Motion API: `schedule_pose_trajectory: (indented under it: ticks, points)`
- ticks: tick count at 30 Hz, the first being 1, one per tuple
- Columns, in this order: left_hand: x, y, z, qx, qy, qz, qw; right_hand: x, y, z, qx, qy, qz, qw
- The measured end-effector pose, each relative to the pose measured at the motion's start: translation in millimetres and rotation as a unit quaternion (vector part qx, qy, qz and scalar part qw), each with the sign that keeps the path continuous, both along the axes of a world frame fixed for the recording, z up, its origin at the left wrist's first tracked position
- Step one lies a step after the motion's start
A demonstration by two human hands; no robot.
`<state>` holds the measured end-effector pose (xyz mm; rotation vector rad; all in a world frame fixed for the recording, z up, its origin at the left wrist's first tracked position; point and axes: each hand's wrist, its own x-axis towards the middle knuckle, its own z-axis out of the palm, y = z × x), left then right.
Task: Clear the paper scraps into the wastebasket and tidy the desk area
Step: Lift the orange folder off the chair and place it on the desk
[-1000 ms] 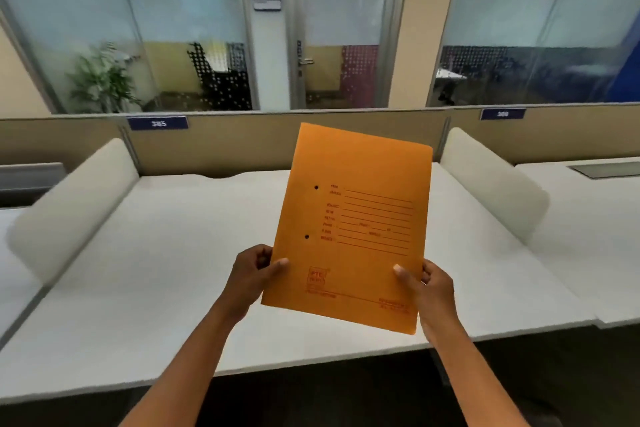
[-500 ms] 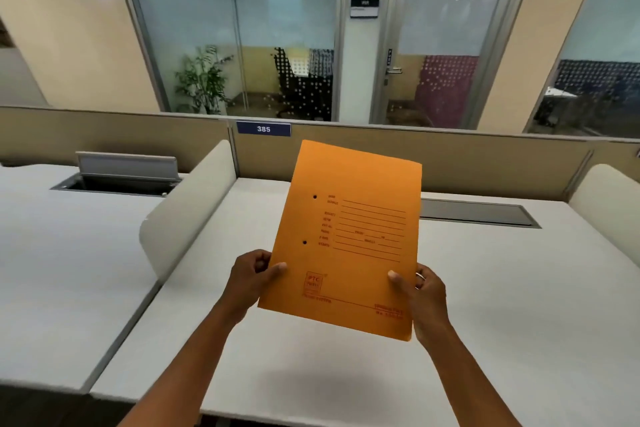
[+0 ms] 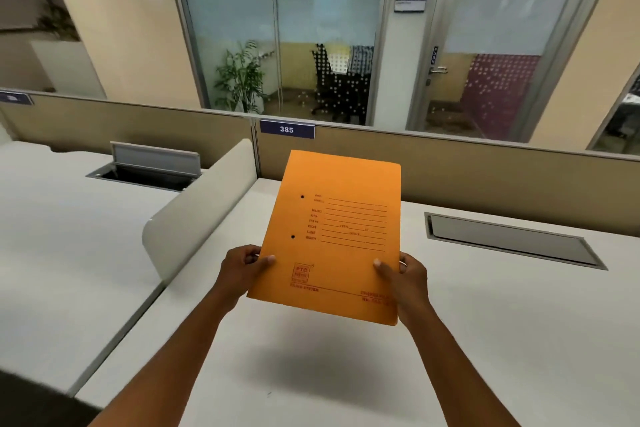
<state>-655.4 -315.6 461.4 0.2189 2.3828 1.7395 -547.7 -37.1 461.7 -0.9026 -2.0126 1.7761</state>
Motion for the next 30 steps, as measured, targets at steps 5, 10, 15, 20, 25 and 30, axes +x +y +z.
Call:
schedule_pose_trajectory:
  ticks: [5, 10, 15, 20, 25, 30]
  points:
    - [-16.6, 22.8, 6.7, -0.013, -0.005, 0.029, 0.999, -30.4, 22.2, -2.9, -0.004, -0.012, 0.025, 1.000]
    - [-40.2, 29.0, 4.4, -0.044, -0.016, 0.038, 0.998, -59.4, 28.8, -12.4, -0.020, -0.022, 0.044, 0.999]
    - [-74.4, 17.6, -7.0, -0.080, -0.034, 0.032, 0.996, -93.1, 21.2, -25.4, -0.041, -0.032, 0.058, 0.997]
    - [-113.2, 10.5, -22.8, -0.085, -0.045, 0.073, 0.993, -133.2, 5.5, -41.0, -0.042, -0.043, 0.063, 0.996]
    - [-156.6, 0.7, -33.4, -0.095, -0.052, 0.104, 0.989, -181.6, -9.6, -51.7, -0.043, -0.063, 0.060, 0.995]
    - [-204.1, -10.2, -49.8, -0.126, -0.041, 0.125, 0.983, -229.5, -24.5, -65.6, -0.032, -0.083, 0.054, 0.995]
